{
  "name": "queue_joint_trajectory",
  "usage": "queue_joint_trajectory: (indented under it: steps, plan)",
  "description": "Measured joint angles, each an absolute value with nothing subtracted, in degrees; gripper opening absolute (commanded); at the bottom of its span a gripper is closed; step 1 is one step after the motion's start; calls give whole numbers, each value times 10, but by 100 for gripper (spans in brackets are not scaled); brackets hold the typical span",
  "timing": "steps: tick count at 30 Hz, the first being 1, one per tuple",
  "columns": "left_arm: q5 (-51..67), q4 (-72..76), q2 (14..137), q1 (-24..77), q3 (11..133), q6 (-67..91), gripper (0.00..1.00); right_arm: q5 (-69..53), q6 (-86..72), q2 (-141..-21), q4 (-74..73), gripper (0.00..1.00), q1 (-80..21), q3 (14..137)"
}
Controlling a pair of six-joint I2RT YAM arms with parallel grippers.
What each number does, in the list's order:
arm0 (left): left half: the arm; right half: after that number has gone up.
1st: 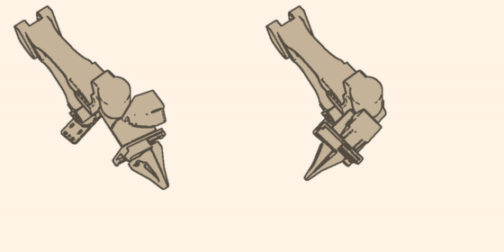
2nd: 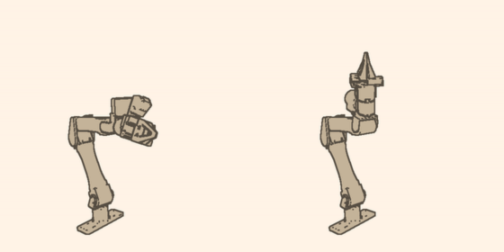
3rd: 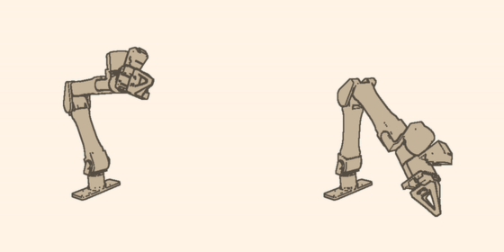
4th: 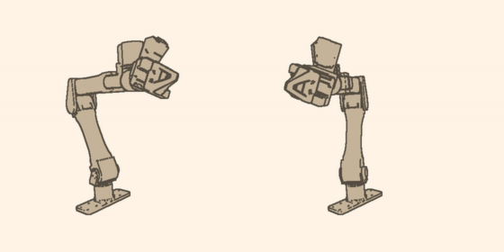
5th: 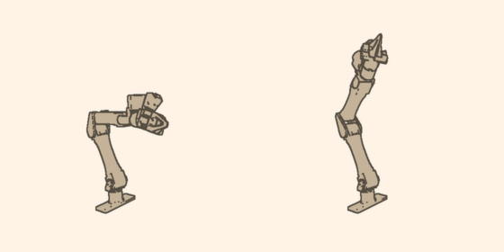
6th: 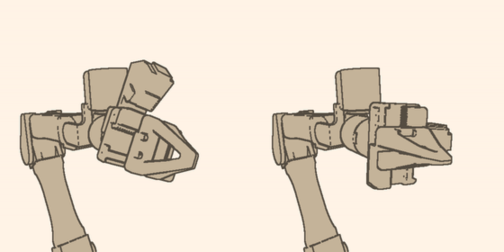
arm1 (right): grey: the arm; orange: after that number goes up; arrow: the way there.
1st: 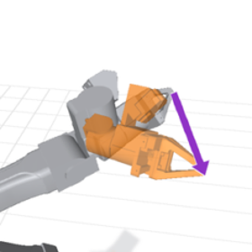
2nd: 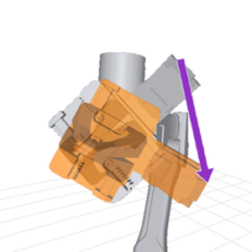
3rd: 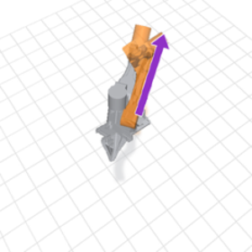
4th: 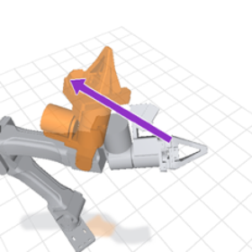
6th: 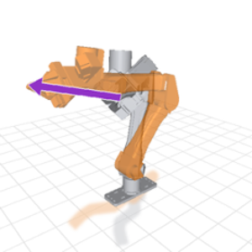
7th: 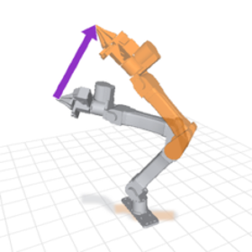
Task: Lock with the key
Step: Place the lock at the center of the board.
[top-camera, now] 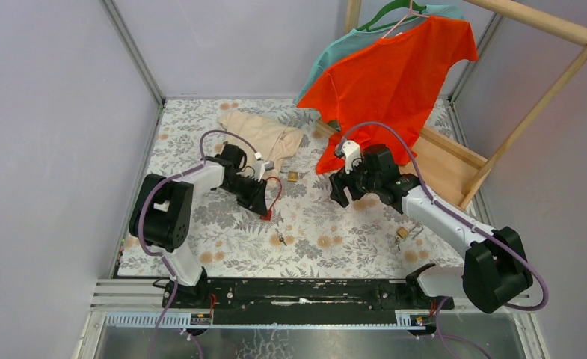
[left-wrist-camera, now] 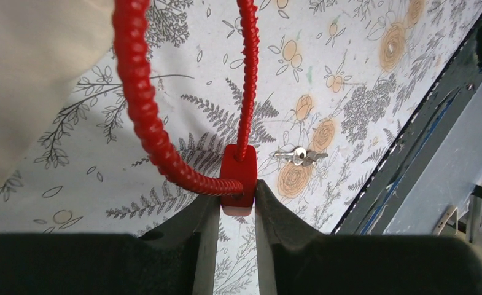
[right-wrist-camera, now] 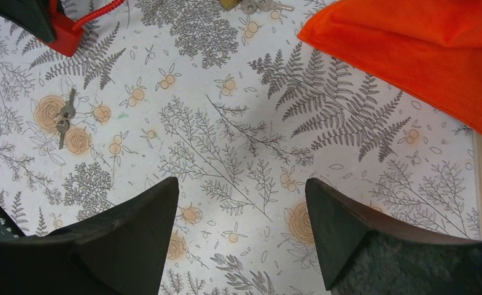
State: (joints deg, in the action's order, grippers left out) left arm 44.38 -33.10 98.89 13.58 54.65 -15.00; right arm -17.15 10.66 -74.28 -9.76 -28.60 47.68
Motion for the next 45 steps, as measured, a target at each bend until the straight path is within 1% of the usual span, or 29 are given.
queue_joint_trajectory:
  steps: [3,11,16,21,28,33,35,41,45]
  plan:
    - [434,-352,989,137,559,-170,16,-171,107,-736,-98,82,-275,475]
    - [428,-408,1000,154,587,-218,21,-171,109,-729,-98,82,-261,473]
    - [429,-441,1026,180,596,-254,26,-171,111,-729,-98,82,-261,470]
    - [429,-478,1054,183,625,-283,32,-171,116,-729,-98,83,-258,470]
    - [395,-493,1058,183,629,-313,47,-153,139,-723,-100,83,-251,469]
    - [373,-501,1047,183,622,-328,65,-128,163,-698,-104,84,-250,462]
    - [362,-504,1033,183,616,-333,70,-114,173,-688,-116,85,-250,461]
    - [306,-486,984,172,593,-331,81,-49,222,-652,-186,88,-249,460]
    - [275,-455,920,169,573,-315,89,-21,282,-636,-274,89,-235,460]
